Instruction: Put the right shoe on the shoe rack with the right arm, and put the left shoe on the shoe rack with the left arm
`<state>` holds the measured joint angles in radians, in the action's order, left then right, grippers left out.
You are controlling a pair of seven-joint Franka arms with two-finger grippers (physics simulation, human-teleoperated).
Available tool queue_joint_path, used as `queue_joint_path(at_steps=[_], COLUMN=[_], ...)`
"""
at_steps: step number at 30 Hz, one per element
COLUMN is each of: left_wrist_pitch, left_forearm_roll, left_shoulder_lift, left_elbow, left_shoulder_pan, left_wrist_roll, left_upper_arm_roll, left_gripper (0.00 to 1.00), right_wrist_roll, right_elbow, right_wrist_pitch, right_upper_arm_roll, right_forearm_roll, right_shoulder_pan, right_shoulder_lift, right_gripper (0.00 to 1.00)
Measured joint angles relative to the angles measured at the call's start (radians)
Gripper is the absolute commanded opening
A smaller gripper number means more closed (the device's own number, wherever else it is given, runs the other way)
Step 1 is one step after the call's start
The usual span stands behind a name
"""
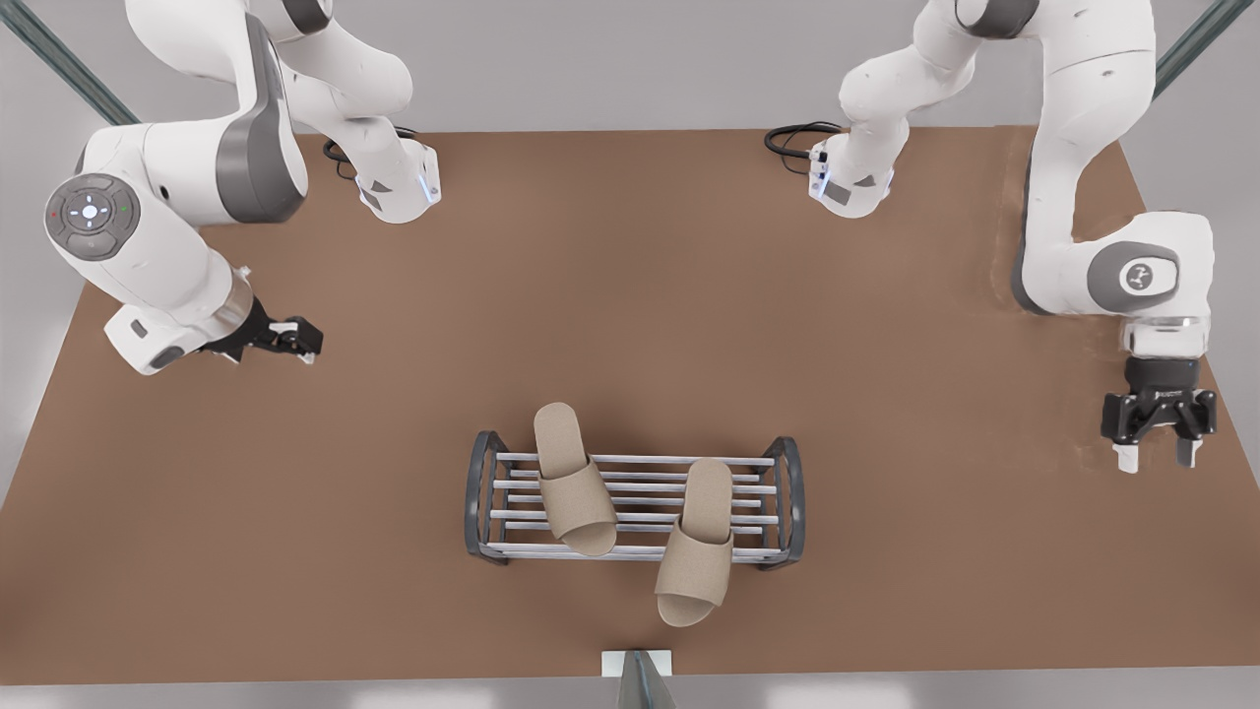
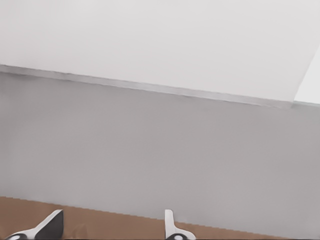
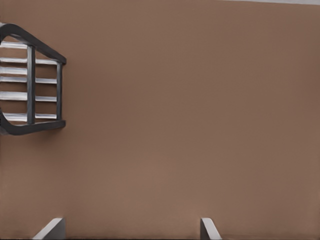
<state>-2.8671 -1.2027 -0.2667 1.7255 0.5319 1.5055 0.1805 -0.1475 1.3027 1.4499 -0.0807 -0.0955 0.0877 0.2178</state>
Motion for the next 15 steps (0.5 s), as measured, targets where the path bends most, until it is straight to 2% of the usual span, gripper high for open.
queue_joint_path(at_steps=[2, 3, 6, 8, 10, 15], left_wrist_pitch=[0.342, 0.481, 0.787, 0.927, 1.064, 1.313], left_forearm_roll=[0.450, 0.604, 1.006, 1.133, 1.189, 1.220], left_shoulder_lift=[-0.014, -0.018, -0.024, -0.029, -0.021, -0.018], left_elbow=[-0.109, -0.131, -0.122, -0.084, -0.138, -0.216], left_shoulder_pan=[0.032, -0.038, -0.424, -0.509, -0.540, -0.605], left_wrist_roll=[-0.106, -0.186, -0.420, -0.526, -0.626, -0.869], left_upper_arm_roll=[-0.044, -0.043, -0.096, -0.143, -0.156, -0.159], left_gripper=[1.00, 1.00, 1.00, 1.00, 1.00, 1.00], right_wrist_roll=[0.028, 0.041, 0.076, 0.096, 0.114, 0.151], right_elbow=[-0.001, -0.001, -0.001, -0.001, -0.001, 0.001], right_wrist_pitch=[-0.016, -0.022, -0.035, -0.041, -0.045, -0.051], right_upper_arm_roll=[0.001, 0.001, 0.001, 0.001, 0.001, 0.001], right_forearm_roll=[0.006, 0.008, 0.014, 0.016, 0.018, 0.021], right_shoulder_pan=[0.000, 0.000, 0.000, 0.000, 0.000, 0.000], right_shoulder_lift=[0.000, 0.001, 0.001, 0.001, 0.001, 0.001], right_gripper=[1.00, 1.00, 1.00, 1.00, 1.00, 1.00])
